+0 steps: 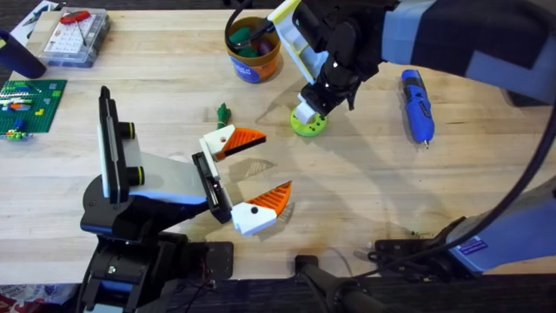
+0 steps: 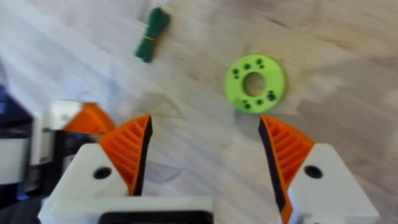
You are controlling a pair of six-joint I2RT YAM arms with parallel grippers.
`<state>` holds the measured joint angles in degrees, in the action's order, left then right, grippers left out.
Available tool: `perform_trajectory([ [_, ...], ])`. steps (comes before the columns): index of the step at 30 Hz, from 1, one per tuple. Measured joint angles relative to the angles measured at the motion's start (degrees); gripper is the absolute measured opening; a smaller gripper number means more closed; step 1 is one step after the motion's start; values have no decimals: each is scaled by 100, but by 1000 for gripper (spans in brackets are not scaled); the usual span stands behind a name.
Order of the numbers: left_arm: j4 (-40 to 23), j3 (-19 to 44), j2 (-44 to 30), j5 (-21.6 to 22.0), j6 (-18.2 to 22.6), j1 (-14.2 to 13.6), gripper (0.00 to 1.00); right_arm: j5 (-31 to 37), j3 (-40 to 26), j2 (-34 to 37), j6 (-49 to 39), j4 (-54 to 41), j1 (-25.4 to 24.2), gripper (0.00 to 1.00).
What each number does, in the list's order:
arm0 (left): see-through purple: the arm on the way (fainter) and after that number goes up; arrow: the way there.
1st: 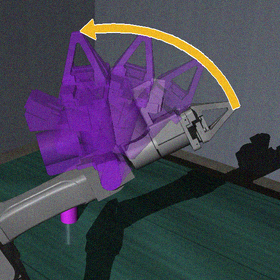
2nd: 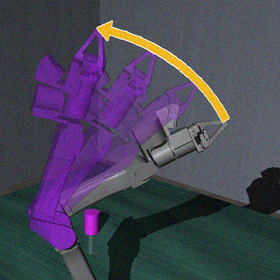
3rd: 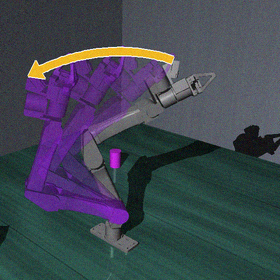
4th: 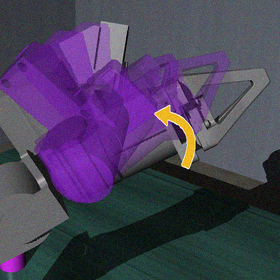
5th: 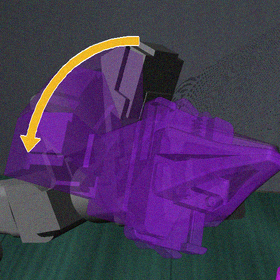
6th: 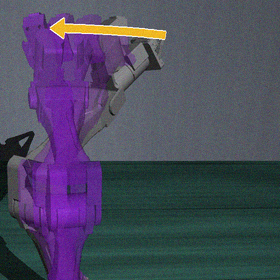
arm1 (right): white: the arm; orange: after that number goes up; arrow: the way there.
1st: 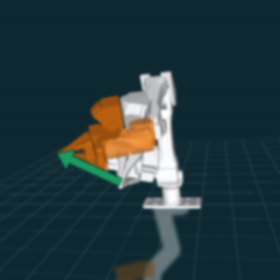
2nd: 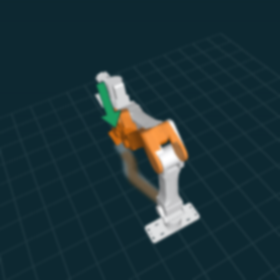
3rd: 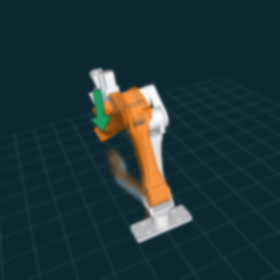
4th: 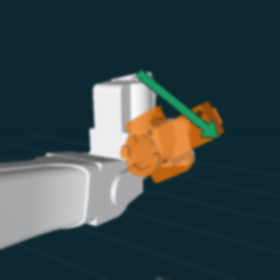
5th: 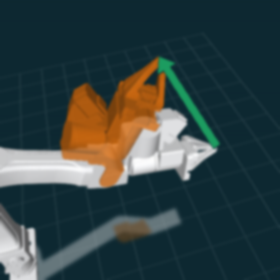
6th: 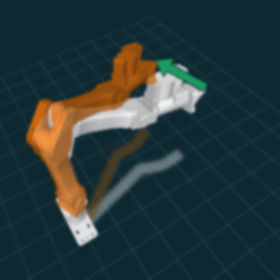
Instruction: Pick up the gripper from the table and insert it into the empty holder that is missing its gripper. Then pick up a screw, insert it into the mounting hole, and use the screwdriver to tighten it. Finally, clean up the table by picking up the vegetable and placing it into the bucket.
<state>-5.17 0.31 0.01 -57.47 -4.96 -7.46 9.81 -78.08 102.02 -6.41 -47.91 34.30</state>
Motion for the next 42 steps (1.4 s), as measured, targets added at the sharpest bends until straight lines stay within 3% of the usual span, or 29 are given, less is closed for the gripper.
perform_trajectory([
  [11, 1, 1, 0, 2, -1, 0, 991, -86, 0, -260, 220, -125, 1, 668],
  [21, 0, 1, 0, 2, -1, 0, 991, -123, 52, -1800, 1134, -1002, -473, 668],
  [23, 0, 1, -1, 2, -1, 0, 991, -125, 208, -2037, 1227, -942, -485, 668],
  [24, 1, 0, -1, 3, -2, 0, 991, -128, 694, -2471, 1393, -696, -479, 668],
  [30, 2, 1, 0, 6, -1, 0, 991, -278, 1780, -3272, 1578, -146, -491, 668],
  [35, 1, 1, -1, 6, -2, 0, 991, -371, 2379, -3308, 1606, 49, -491, 668],
  [42, 1, 1, 0, 5, -1, 0, 991, -404, 2474, -3228, 1534, 298, -491, 668],
])
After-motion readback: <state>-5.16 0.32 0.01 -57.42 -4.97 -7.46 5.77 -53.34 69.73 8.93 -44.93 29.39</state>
